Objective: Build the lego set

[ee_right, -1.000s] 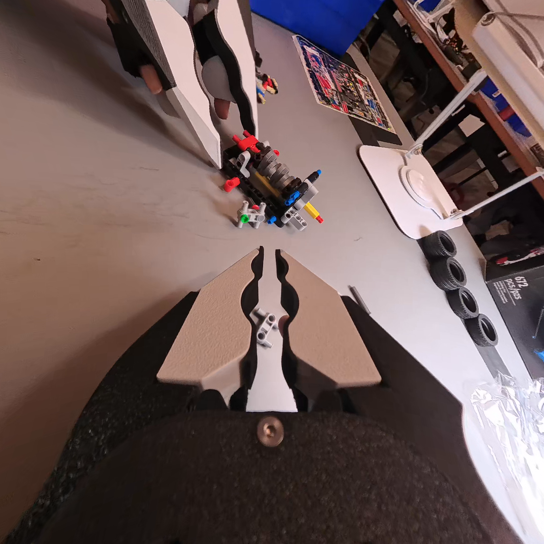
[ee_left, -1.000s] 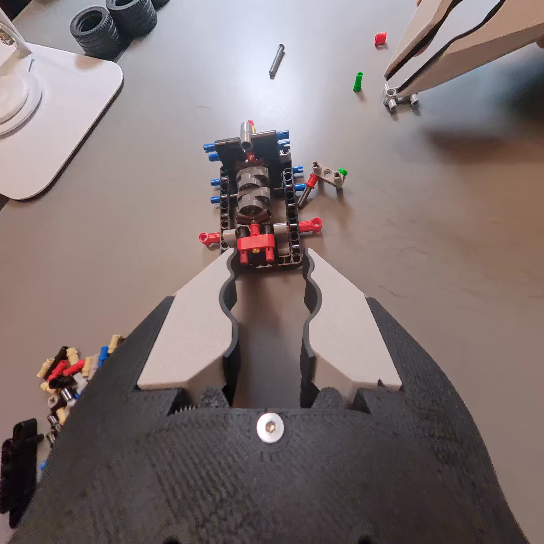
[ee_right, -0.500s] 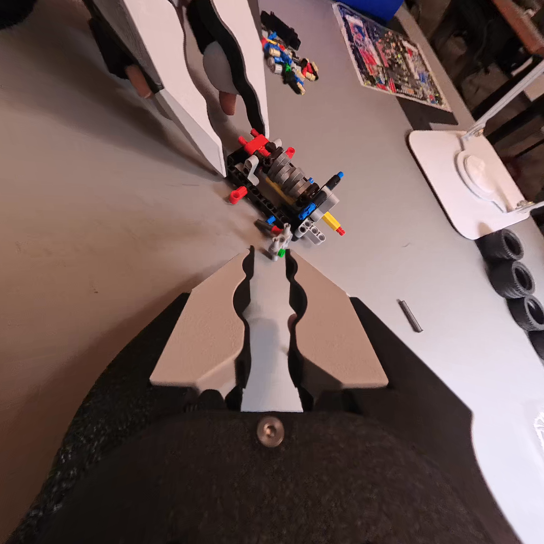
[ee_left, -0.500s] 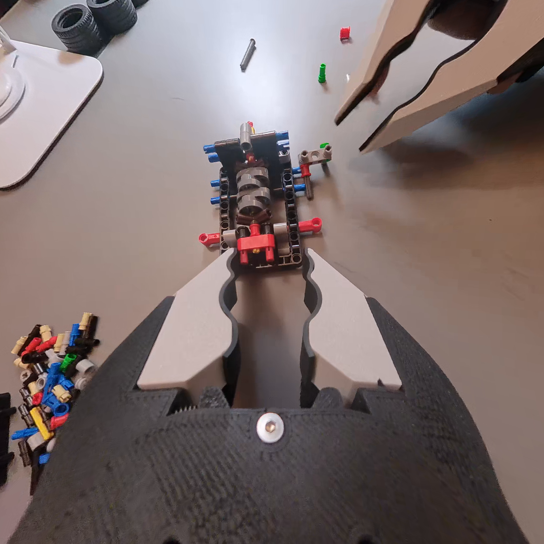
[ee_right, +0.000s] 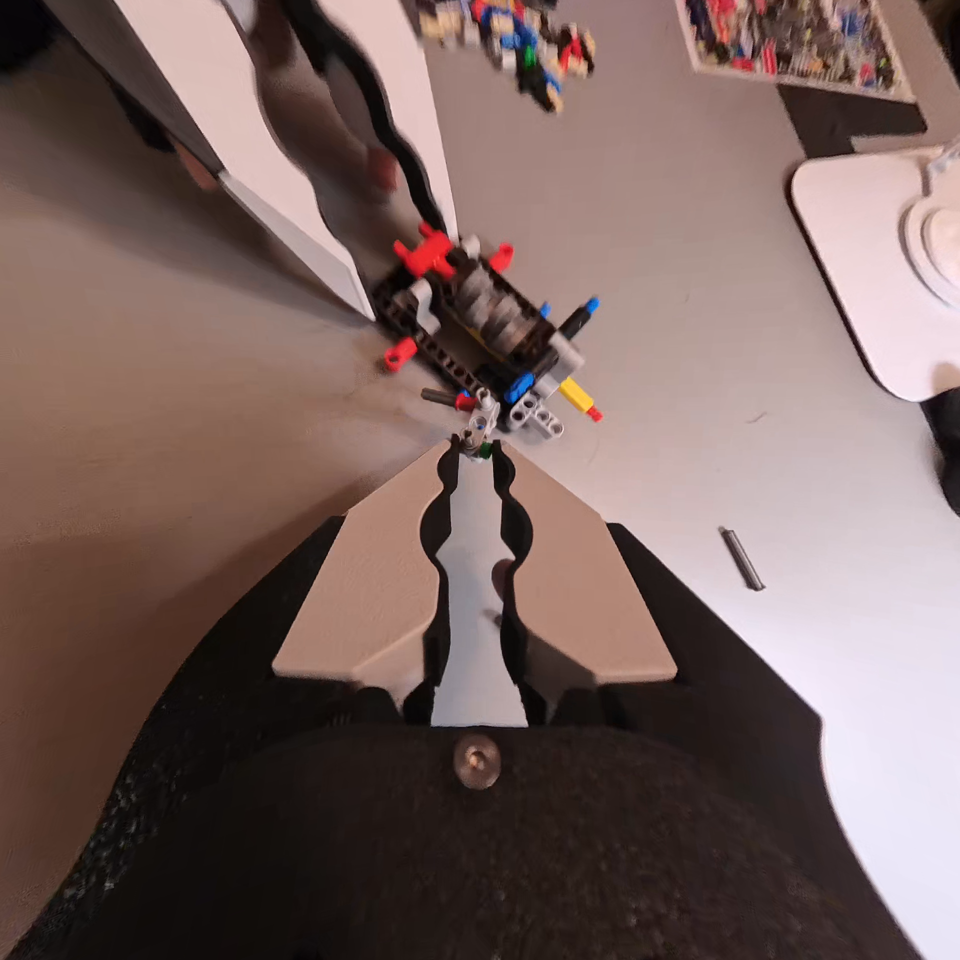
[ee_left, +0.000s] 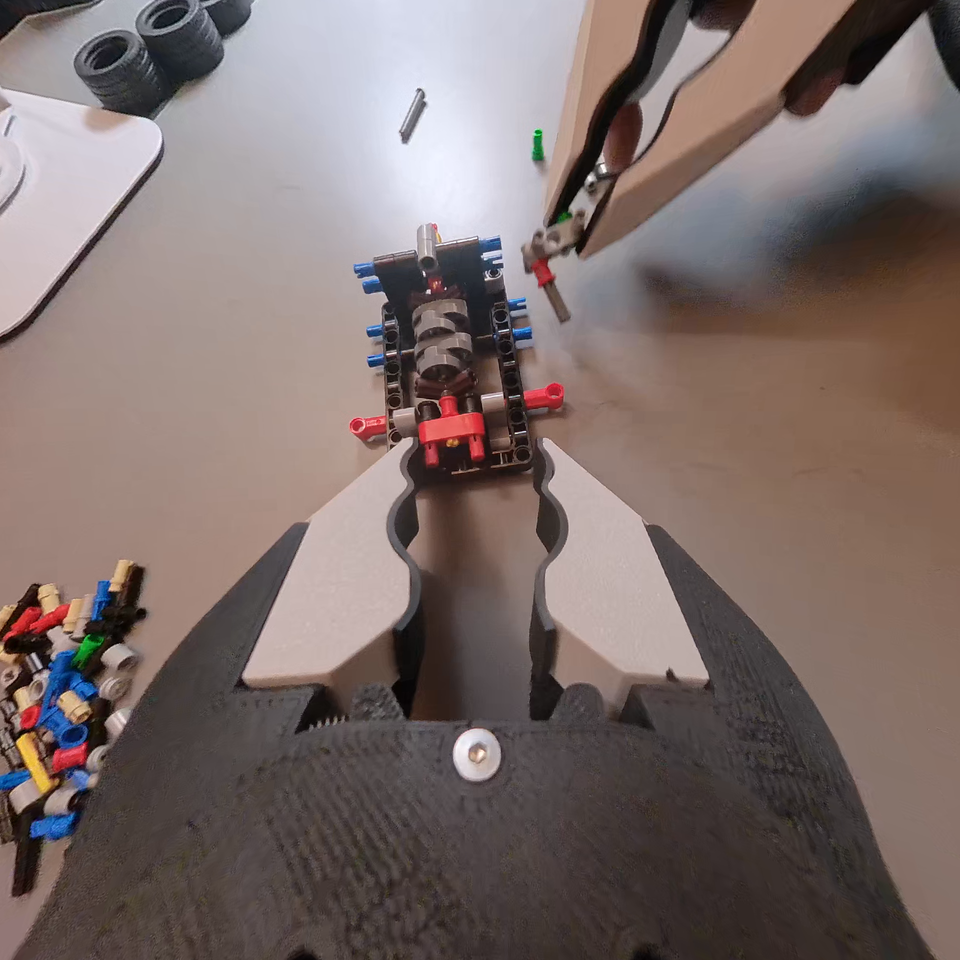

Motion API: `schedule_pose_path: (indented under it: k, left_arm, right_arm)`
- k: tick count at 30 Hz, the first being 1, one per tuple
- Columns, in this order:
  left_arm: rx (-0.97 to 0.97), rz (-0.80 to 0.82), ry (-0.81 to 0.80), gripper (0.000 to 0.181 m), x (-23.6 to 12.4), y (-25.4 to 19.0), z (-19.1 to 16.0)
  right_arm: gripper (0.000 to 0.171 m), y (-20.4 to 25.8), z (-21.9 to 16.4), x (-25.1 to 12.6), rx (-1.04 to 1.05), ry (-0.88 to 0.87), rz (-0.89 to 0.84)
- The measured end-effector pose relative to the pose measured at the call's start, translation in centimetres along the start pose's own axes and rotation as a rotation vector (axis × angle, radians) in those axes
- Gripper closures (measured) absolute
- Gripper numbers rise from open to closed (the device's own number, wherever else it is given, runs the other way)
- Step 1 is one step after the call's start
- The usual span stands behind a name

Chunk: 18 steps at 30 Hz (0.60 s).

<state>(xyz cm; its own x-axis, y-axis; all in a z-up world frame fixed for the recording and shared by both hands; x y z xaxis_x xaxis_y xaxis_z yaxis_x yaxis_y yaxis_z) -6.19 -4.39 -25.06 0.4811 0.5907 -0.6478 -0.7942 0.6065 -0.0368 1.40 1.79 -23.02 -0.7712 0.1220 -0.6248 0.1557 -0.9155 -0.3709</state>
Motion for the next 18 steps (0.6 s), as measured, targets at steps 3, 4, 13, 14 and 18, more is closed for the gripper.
schedule_pose_path:
  k: [3,4,13,14,18]
  left_arm:
    - [0.031,-0.036,-0.006,0.14,0.4,-0.9,0.3]
    - [0.044,-0.051,-0.008,0.14,0.6,-1.3,0.4]
    - [0.183,-0.285,-0.058,0.129,0.3,-5.1,1.1]
    - [0.149,-0.329,-0.093,0.128,-0.3,-5.2,1.3]
    - [-0.025,-0.402,-0.308,0.141,-3.0,-3.6,3.4]
  right_arm:
    - [0.161,-0.5,2.5,-2.9,0.061,-0.172,0.064]
    - [0.162,-0.8,3.5,-3.8,0.076,-0.229,0.067]
    - [0.161,-3.4,6.1,-4.6,0.11,-0.389,-0.016]
    - [0.161,-3.4,6.1,-4.4,0.104,-0.395,-0.016]
    - [0.161,-3.1,6.2,-3.5,0.042,-0.42,-0.007]
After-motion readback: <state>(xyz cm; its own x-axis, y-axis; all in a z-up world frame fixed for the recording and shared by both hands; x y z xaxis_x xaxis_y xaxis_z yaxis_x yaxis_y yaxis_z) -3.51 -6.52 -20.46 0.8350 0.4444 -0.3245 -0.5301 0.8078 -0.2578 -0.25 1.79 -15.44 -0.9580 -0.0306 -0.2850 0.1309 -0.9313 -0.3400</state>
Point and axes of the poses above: each gripper's, where its closed fingertips meet, x out along the fingers, z out of its top, y = z × x across the jaws, the point moved 2 cm from there along -x, back along the fingers, and after that the axes turned 14 degrees about -z, right-handed, at the moved point
